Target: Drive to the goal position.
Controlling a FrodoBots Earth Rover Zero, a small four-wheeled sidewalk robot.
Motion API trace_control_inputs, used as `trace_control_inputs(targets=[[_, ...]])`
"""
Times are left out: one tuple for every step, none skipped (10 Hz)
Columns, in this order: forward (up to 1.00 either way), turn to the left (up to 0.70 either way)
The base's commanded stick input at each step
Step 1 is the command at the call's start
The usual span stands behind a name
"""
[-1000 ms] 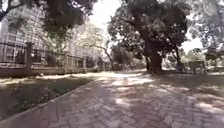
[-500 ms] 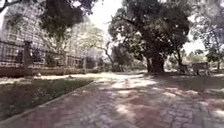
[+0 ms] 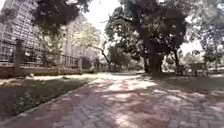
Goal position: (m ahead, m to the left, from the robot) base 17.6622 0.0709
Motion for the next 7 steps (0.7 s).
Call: trace_control_inputs(targets=[[0.7,-0.15],[0.7,-0.25],[0.7,-0.31],[0.7,-0.35],[0.7,-0.35],[0.7,0.0],[0.7,0.0]])
